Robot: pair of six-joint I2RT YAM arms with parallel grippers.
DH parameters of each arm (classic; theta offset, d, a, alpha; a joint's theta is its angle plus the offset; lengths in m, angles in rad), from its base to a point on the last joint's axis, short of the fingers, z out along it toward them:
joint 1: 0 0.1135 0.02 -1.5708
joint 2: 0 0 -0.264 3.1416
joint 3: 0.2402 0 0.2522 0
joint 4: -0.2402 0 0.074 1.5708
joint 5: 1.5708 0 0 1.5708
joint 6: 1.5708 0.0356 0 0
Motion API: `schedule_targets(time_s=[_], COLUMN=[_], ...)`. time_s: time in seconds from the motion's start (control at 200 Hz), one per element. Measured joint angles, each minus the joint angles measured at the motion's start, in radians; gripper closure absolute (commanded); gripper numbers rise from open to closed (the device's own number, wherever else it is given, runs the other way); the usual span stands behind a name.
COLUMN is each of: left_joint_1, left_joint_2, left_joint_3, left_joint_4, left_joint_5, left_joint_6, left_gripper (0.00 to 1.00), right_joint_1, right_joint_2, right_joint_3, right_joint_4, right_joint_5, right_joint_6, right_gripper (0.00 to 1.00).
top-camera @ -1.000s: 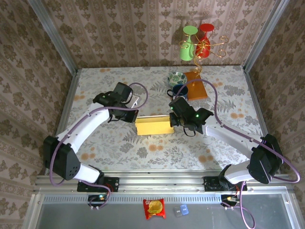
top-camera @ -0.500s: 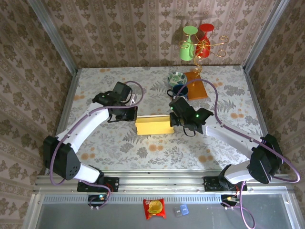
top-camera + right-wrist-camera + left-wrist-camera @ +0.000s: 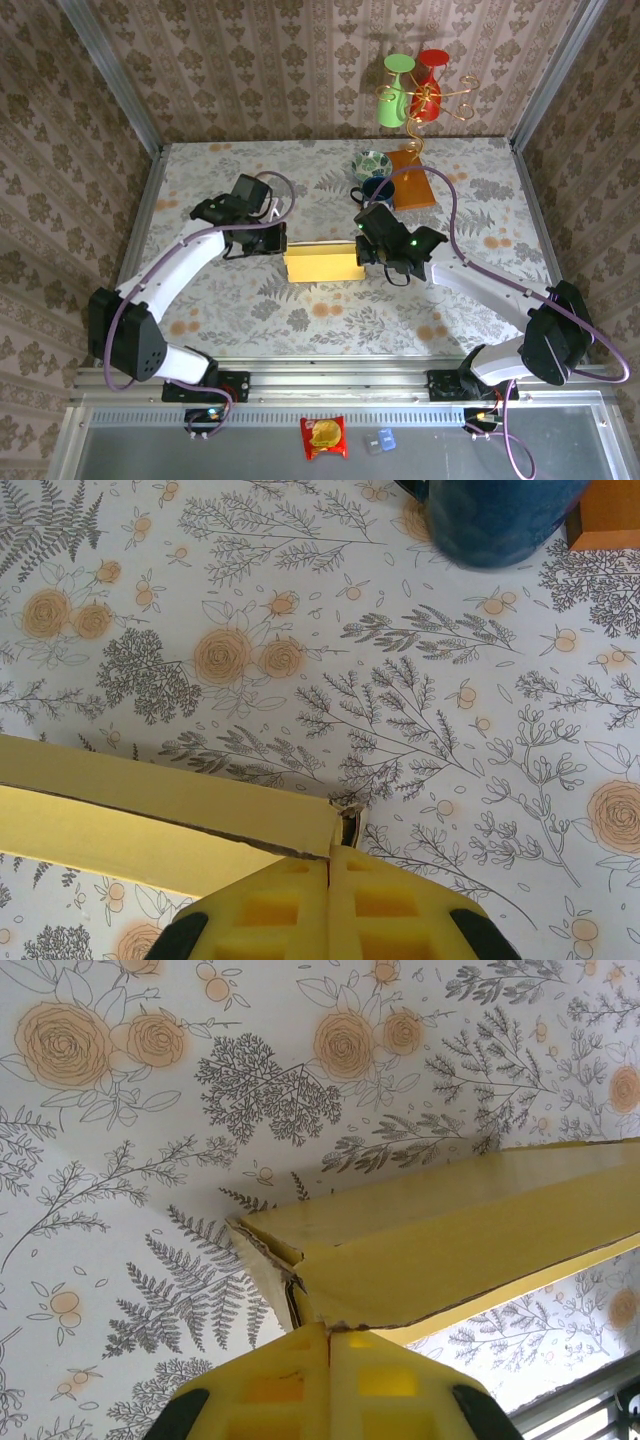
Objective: Fold the paper box
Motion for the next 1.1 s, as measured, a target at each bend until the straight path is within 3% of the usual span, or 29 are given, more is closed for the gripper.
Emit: schedule_targets(time_s=[0.53,0.665,0.755,0.805,0.98,1.1], left_joint_1=[-0.013,-0.027,-0.035,-0.039,-0.058,-0.070], left_joint_2=[-0.046,-0.047,-0.047,-0.048,-0.049,-0.049], left_joint_3=[-0.095,-0.096,-0.096,-0.096,-0.096,-0.096], left_joint_4=[0.088,0.089,0.089,0.088,0.088,0.088], left_joint_5=[-0.012,-0.028,-0.039,-0.044,-0.065,-0.073], left_joint_6=[0.040,0.053,0.061,0.064,0.070,0.074], left_gripper=[1.00,1.00,1.00,1.00,1.00,1.00], right_joint_1=[0.028,0.030,0.019,0.001,-0.120,-0.151], right_joint_2=[-0.040,-0.056,-0.080,-0.111,-0.290,-0.314], right_joint_3=[-0.096,-0.092,-0.084,-0.085,-0.198,-0.292], right_joint_4=[0.102,0.067,0.005,-0.014,0.113,0.247], right_joint_5=[0.045,0.032,-0.012,-0.060,-0.243,-0.319], right_joint_6=[-0.010,0.031,0.113,0.206,0.576,0.825], right_gripper=[1.00,0.76,0.48,0.38,0.30,0.28])
